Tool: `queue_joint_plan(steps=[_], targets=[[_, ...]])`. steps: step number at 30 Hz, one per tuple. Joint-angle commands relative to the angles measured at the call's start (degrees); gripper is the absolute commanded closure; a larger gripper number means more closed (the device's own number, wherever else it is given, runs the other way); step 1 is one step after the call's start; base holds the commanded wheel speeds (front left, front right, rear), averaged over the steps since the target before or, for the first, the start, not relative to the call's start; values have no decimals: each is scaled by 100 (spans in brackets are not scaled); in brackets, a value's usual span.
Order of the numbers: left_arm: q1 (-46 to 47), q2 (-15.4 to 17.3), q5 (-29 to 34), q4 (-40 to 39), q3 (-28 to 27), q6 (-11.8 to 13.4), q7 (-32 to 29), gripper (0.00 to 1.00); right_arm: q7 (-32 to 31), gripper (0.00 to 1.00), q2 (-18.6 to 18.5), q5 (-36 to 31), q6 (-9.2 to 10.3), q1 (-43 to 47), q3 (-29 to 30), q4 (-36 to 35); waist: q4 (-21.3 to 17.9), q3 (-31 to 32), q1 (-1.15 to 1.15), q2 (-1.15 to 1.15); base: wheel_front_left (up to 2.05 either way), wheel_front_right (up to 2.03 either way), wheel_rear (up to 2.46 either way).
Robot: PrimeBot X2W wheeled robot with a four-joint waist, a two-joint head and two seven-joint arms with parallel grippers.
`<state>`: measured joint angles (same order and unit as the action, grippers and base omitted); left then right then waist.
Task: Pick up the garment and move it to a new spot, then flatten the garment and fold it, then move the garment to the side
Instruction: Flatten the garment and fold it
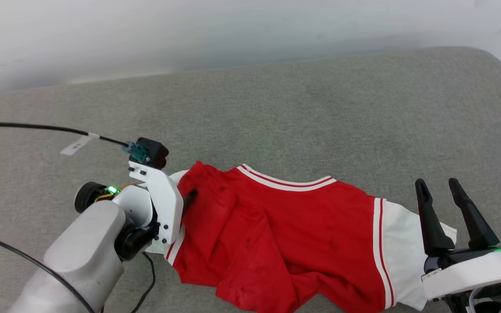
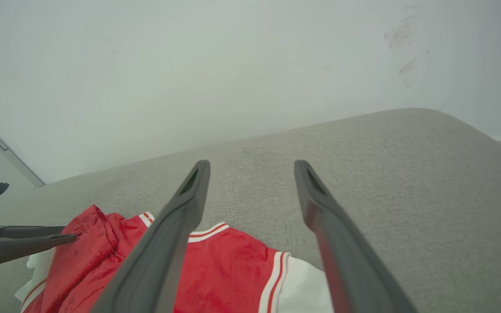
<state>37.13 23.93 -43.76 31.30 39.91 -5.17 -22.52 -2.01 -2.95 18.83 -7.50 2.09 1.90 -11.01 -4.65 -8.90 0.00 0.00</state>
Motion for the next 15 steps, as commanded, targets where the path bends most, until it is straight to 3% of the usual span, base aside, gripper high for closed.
queue_joint_plan(steps=[1, 3, 6, 15], targets=[[123, 9, -29, 44, -16, -35, 2, 0, 51, 0, 11, 40, 2, -87, -1, 21, -93, -95, 0, 0, 0, 0, 0], [182, 12, -64, 124, 16, -84, -34, 0, 93, 0, 11, 63, 2, -103, -4, 67, -158, -143, 0, 0, 0, 0, 0], [252, 15, -105, 200, 25, -120, 13, 100, 155, 0, 11, 101, 2, -109, 35, 133, -188, -172, 0, 0, 0, 0, 0], [29, 200, 149, -216, 89, -15, 506, 100, 174, 0, 11, 108, 2, -57, 124, 262, -35, 0, 0, 0, 0, 0, 0]])
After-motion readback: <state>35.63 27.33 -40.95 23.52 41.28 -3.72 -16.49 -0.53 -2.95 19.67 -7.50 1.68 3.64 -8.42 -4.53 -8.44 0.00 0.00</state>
